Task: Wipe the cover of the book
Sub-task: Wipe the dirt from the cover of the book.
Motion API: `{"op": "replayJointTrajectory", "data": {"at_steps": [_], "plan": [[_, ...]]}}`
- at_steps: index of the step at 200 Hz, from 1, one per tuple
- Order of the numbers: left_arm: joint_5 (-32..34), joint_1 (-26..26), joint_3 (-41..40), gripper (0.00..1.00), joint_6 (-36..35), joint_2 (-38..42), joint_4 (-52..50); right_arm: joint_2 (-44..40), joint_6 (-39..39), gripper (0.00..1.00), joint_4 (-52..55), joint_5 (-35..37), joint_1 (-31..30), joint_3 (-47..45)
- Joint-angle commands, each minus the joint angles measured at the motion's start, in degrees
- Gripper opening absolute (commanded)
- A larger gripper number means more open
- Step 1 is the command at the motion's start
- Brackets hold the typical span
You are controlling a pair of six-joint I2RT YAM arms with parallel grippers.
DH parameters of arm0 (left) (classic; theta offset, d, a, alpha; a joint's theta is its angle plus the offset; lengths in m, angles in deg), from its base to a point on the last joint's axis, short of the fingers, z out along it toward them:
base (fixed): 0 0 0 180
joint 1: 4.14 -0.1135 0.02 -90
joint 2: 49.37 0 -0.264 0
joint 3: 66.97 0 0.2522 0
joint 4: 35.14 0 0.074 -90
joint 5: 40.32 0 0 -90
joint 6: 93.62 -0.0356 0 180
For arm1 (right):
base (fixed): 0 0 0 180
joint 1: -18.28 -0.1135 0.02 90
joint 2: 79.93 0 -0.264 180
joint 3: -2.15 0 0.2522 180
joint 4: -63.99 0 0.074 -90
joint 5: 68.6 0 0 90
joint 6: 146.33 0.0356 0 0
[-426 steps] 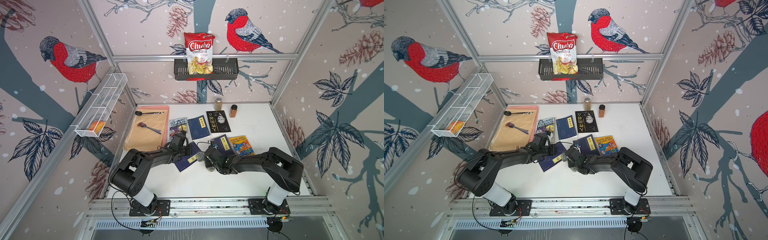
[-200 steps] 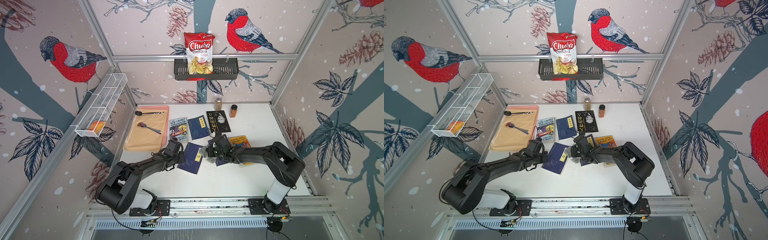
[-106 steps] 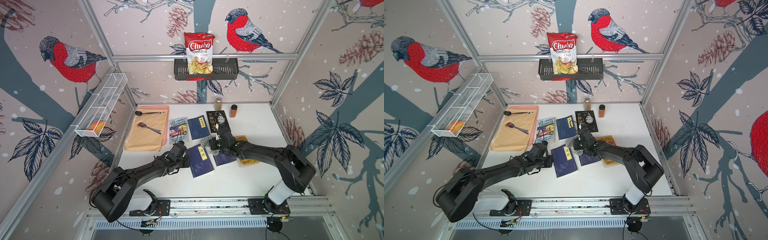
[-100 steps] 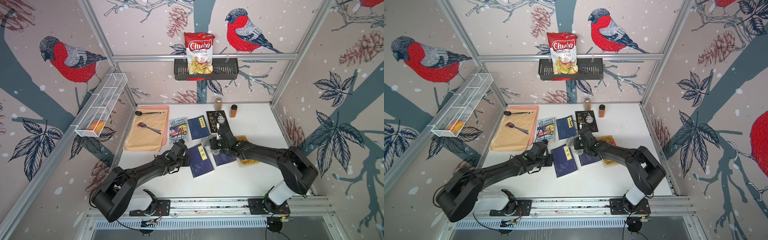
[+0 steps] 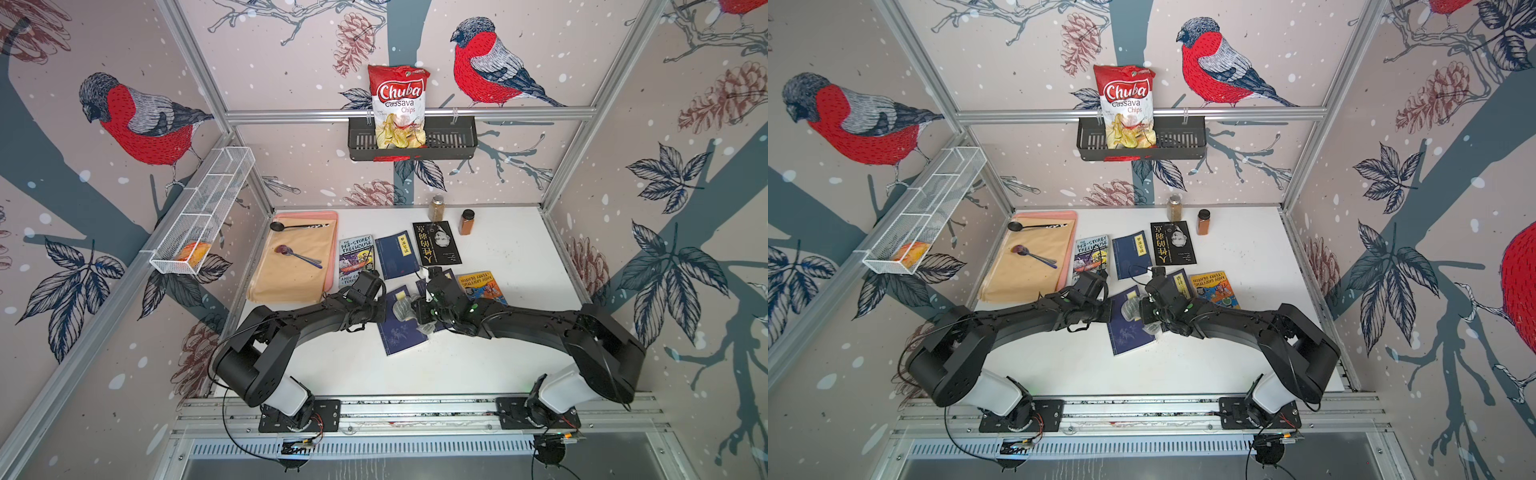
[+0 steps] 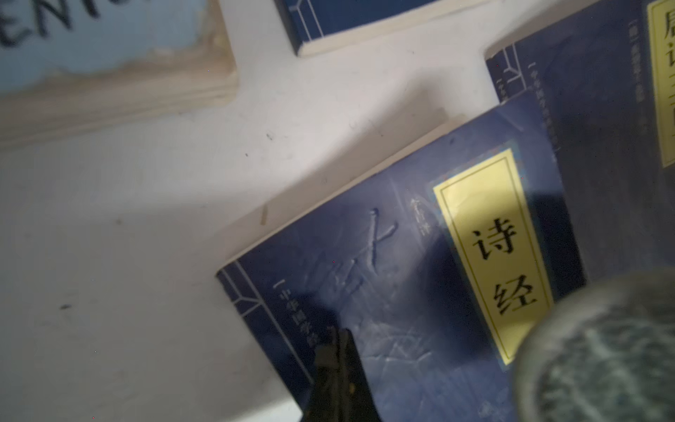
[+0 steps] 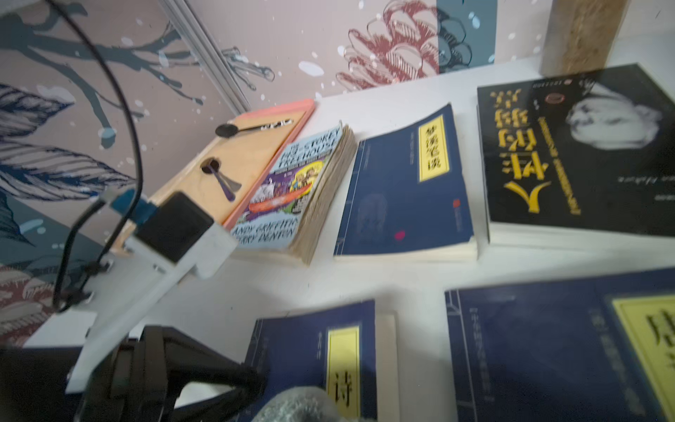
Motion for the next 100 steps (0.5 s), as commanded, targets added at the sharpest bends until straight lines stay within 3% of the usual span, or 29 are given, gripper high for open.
{"op": "replayJointTrajectory", "data": {"at_steps": [1, 48, 100], "plan": [[-1.5, -0.2, 0.2, 0.0, -1.8, -2.0, 0.4, 2.1, 5.1, 0.05, -2.8, -1.3, -1.8, -2.2], [0.0, -0.1, 2.3, 0.0, -2.8, -5.0, -3.1, 5.4, 9.8, 0.05, -2.3, 0.1, -3.9, -4.9], [0.0, -0.1, 0.9, 0.0, -2.3, -5.3, -3.2, 16.1, 6.5, 0.04, -5.9, 0.7, 1.8, 3.5]]}}
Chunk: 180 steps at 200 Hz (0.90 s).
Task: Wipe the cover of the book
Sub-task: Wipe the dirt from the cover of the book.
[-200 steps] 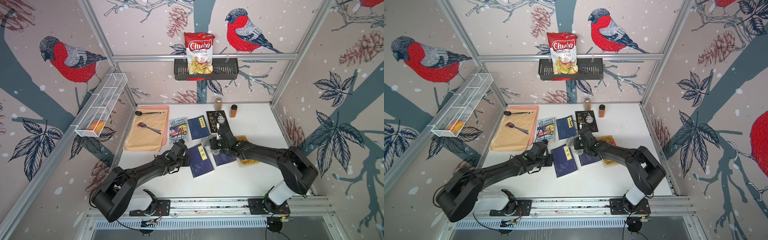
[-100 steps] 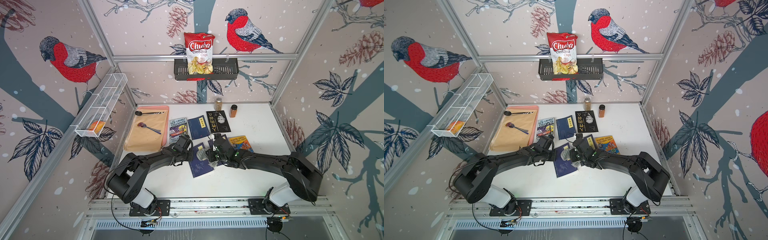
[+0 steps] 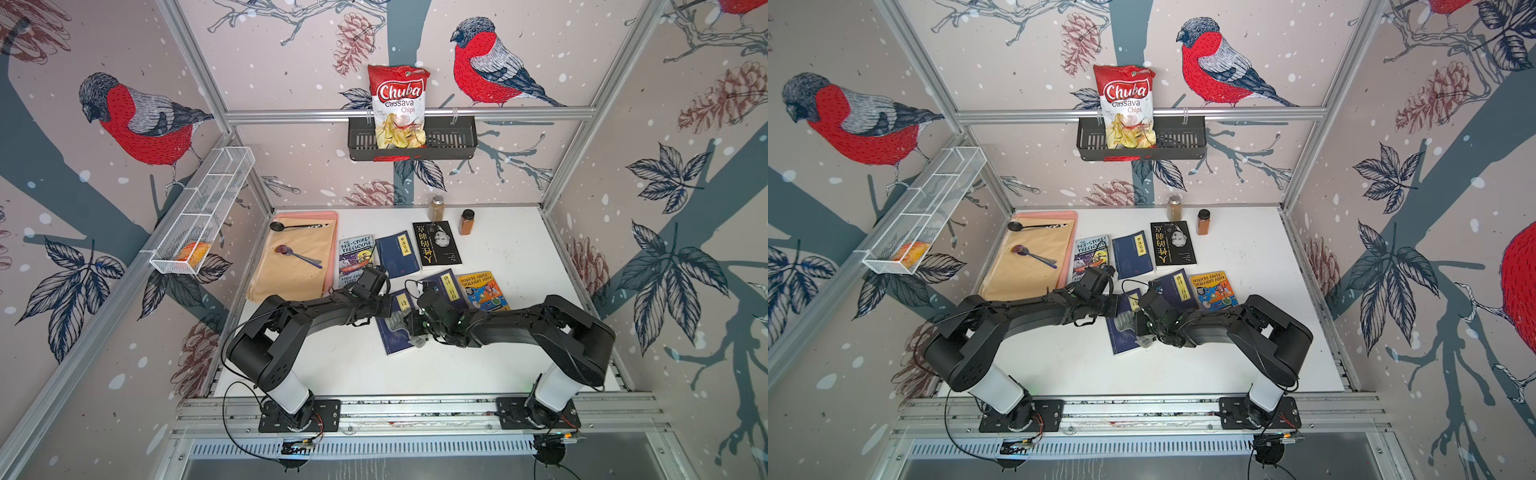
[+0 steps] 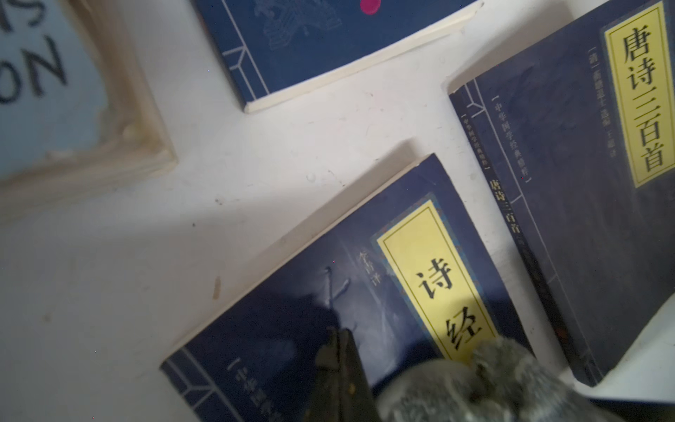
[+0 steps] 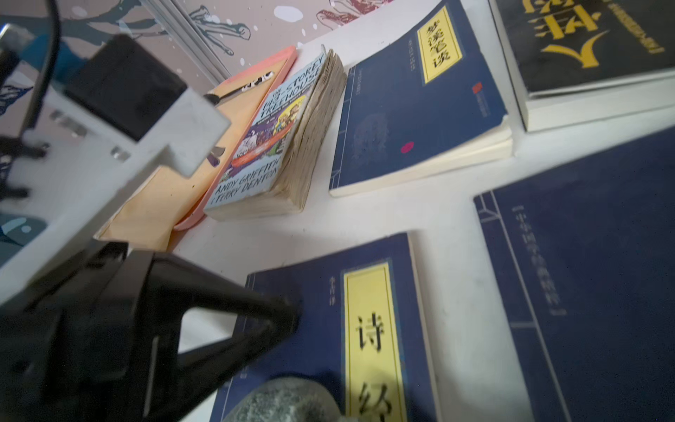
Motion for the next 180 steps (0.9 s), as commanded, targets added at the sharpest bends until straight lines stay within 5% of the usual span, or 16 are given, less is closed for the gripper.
{"op": "replayJointTrajectory", "data": {"at_steps": [1, 31, 122, 180], "plan": [[1.2, 0.0, -1.6, 0.0, -0.2, -0.7, -6.7, 5.7, -2.0, 0.03, 5.0, 1.8, 2.6, 3.9], [1.2, -0.1, -3.0, 0.0, 0.3, -0.6, -5.9, 9.0, -3.9, 0.03, 7.5, 3.7, 3.3, 8.3], [-0.9, -1.0, -4.4, 0.0, 0.0, -2.8, -3.5, -4.8, 3.5, 0.05, 8.0, 2.9, -5.6, -9.4], [-1.7, -1.7, -5.0, 0.0, -0.1, -2.3, -2.5, 9.0, -2.4, 0.03, 3.2, 2.5, 4.7, 3.2]]}}
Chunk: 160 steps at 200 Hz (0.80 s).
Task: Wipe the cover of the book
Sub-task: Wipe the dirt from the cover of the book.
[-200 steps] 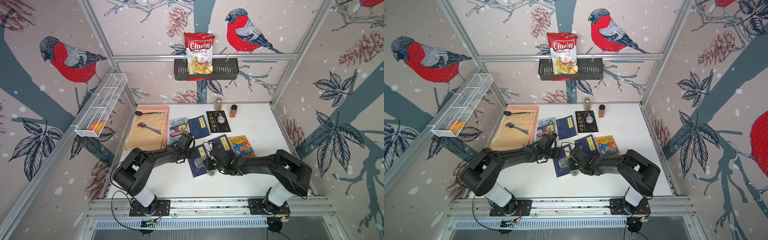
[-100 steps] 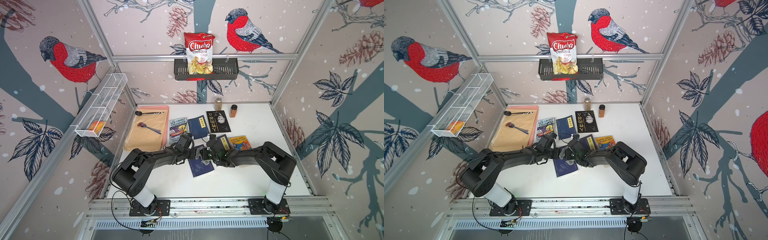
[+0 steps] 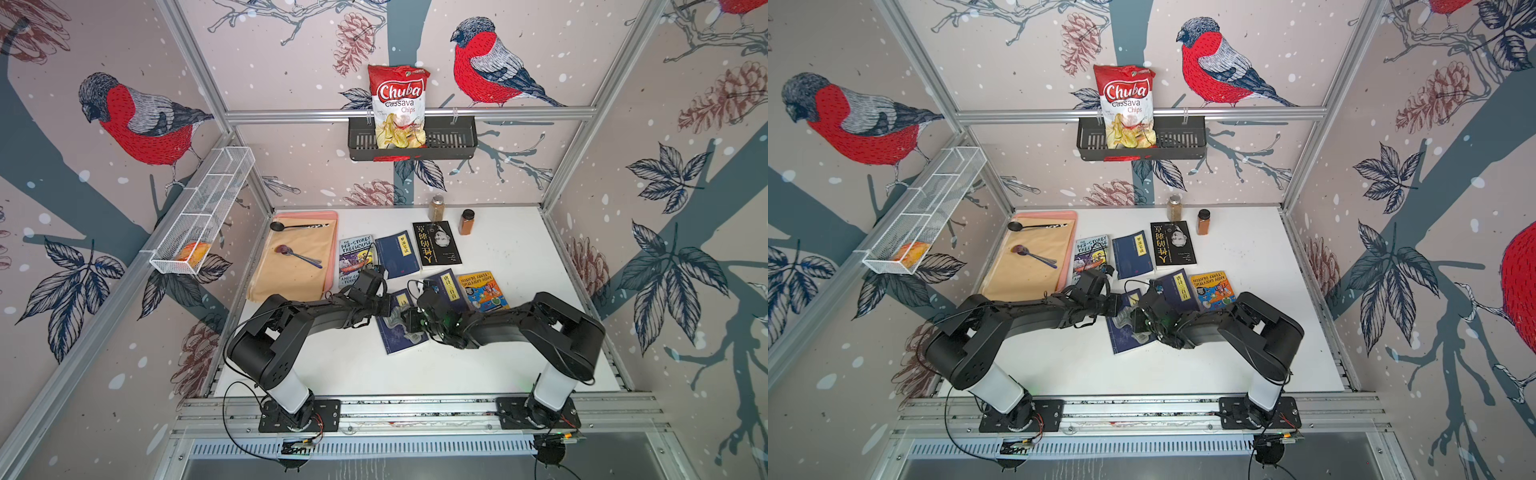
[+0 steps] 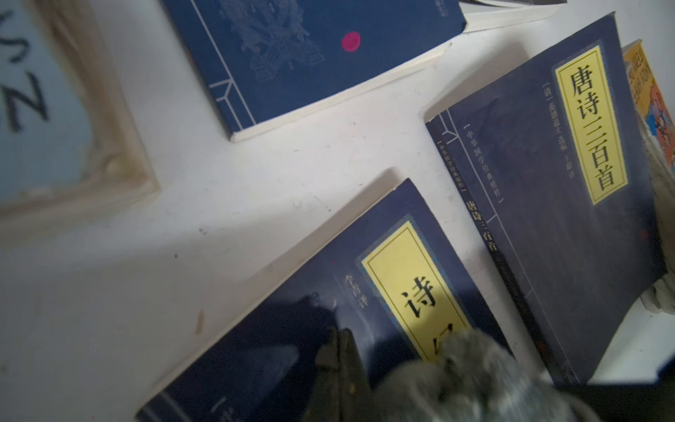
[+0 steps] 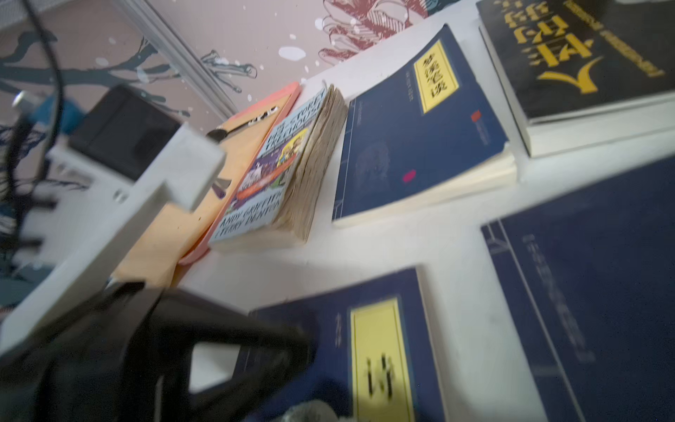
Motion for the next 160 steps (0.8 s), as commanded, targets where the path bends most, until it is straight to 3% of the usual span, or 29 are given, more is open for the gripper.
{"op": "replayJointTrajectory", "data": {"at_steps": [1, 37, 64, 86, 112, 138, 160], "plan": [[1.3, -0.3, -1.0, 0.0, -0.3, -1.1, -12.0, 4.7, -2.9, 0.03, 12.4, 1.1, 3.3, 3.8], [0.2, -1.4, -1.8, 0.0, -0.3, -0.9, -10.8, 0.2, -3.5, 0.02, 15.7, 2.0, -1.1, 0.0], [0.1, -1.7, -2.0, 0.0, -0.3, -1.4, -10.6, -6.4, 2.9, 0.03, 17.6, 2.5, -7.6, -9.0], [-0.1, -1.7, -2.2, 0.0, -0.2, -1.5, -10.4, -9.3, 7.0, 0.03, 15.7, 2.1, -9.6, -13.9], [-0.3, -1.7, -2.4, 0.0, -0.2, -1.8, -10.3, -5.7, 4.0, 0.04, 13.0, 2.4, -6.4, -11.1], [-0.4, -1.7, -2.6, 0.0, -0.1, -1.8, -9.8, 2.8, -0.8, 0.03, 10.2, 0.2, 0.2, -1.9], [-0.4, -1.7, -2.7, 0.0, 0.0, -1.5, -9.7, 6.0, -2.6, 0.02, 10.4, -0.9, 2.4, 2.9]]}}
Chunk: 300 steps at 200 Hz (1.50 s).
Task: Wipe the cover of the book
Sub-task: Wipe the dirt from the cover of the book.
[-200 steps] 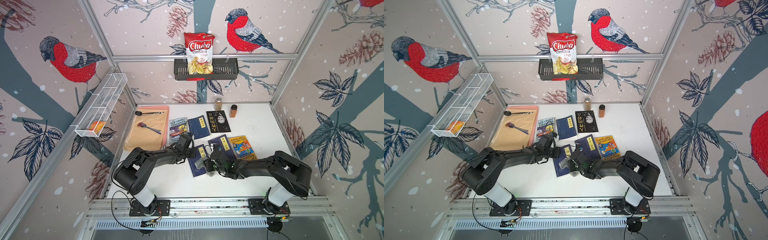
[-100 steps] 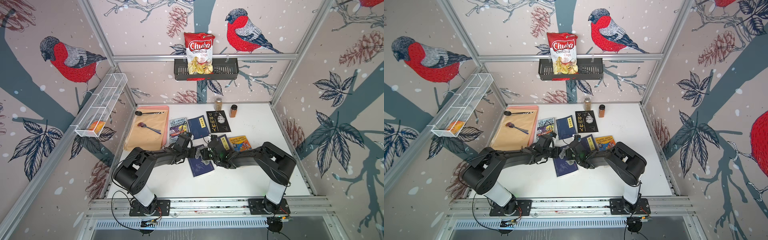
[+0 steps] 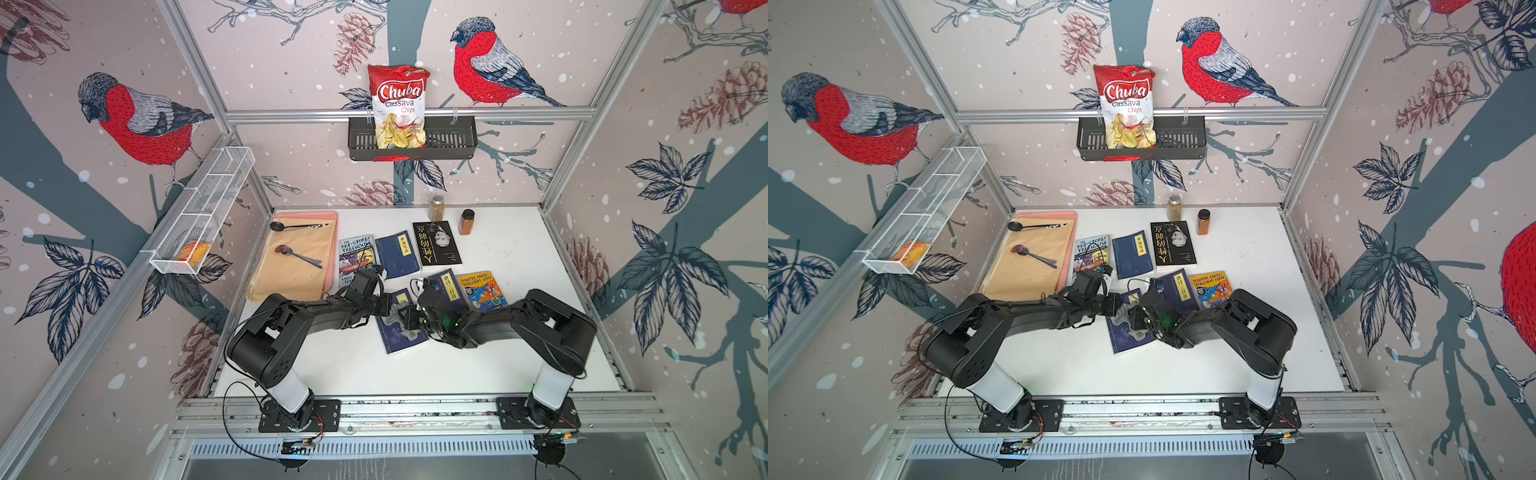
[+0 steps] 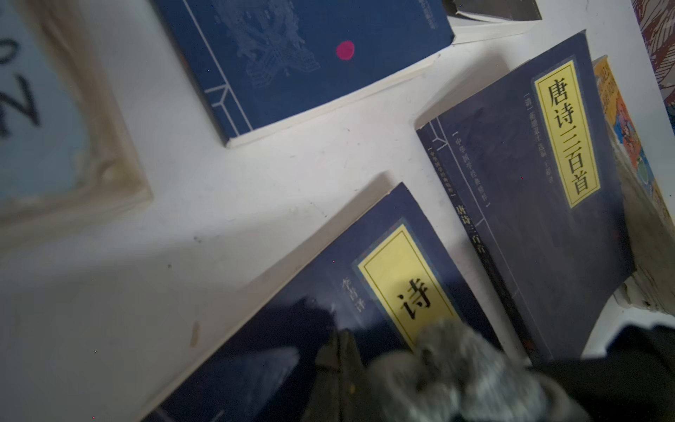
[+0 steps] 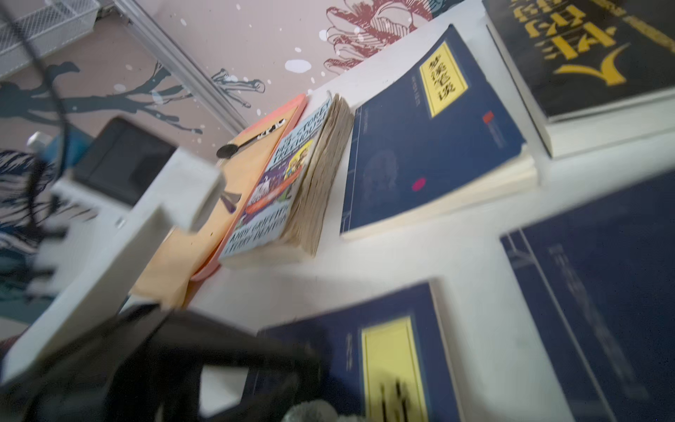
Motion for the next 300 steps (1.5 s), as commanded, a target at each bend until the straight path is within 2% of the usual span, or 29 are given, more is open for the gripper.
{"op": "replayJointTrajectory", "data": {"at_steps": [1, 29, 61, 78, 97, 130, 153, 179, 204, 218, 234, 267, 300], "plan": [[3.2, 0.0, -1.1, 0.0, 0.1, -1.0, -13.5, 3.6, -3.8, 0.02, 16.0, 0.8, 1.9, 3.1], [3.6, -0.2, -1.0, 0.0, 0.0, -0.7, -13.8, -1.3, -3.2, 0.02, 18.4, 1.7, -1.4, -1.1], [3.5, -0.4, -1.1, 0.0, 0.0, -0.8, -13.5, -10.1, 2.6, 0.04, 19.7, 1.5, -9.5, -10.8], [3.5, -0.4, -1.2, 0.0, 0.0, -1.0, -13.3, -11.0, 4.3, 0.04, 18.4, 0.6, -11.0, -12.5], [3.2, -0.4, -1.2, 0.0, -0.2, -1.2, -13.2, -7.9, 2.1, 0.05, 17.3, 1.5, -8.3, -9.9], [3.5, -0.4, -1.5, 0.0, -0.1, -0.7, -13.0, 2.2, -3.6, 0.03, 15.4, -0.5, 0.8, 1.8], [3.5, -0.5, -1.4, 0.0, 0.0, -0.7, -12.8, 5.1, -5.9, 0.03, 19.0, 0.3, 1.2, 7.5], [3.5, -0.6, -1.4, 0.0, 0.0, -0.4, -12.8, -0.5, -5.2, 0.03, 21.1, 1.9, -3.7, 1.8], [3.7, -0.6, -1.6, 0.0, -0.1, 0.1, -13.1, -7.9, 1.5, 0.04, 20.4, 2.2, -8.8, -8.7], [3.7, -0.6, -1.9, 0.0, 0.0, 0.3, -12.9, -10.0, 5.4, 0.04, 18.3, 1.7, -9.1, -13.3], [3.7, -0.7, -2.1, 0.0, 0.0, 0.6, -12.7, -9.6, 5.5, 0.04, 17.4, 2.6, -6.9, -14.3], [3.7, -0.7, -2.1, 0.0, -0.1, 0.3, -12.8, -1.5, -1.2, 0.04, 16.6, 1.6, 0.6, -4.7], [3.2, -0.8, -2.0, 0.0, 0.2, 0.2, -11.9, 5.5, -5.8, 0.03, 19.6, 0.6, 2.6, 5.6]]}}
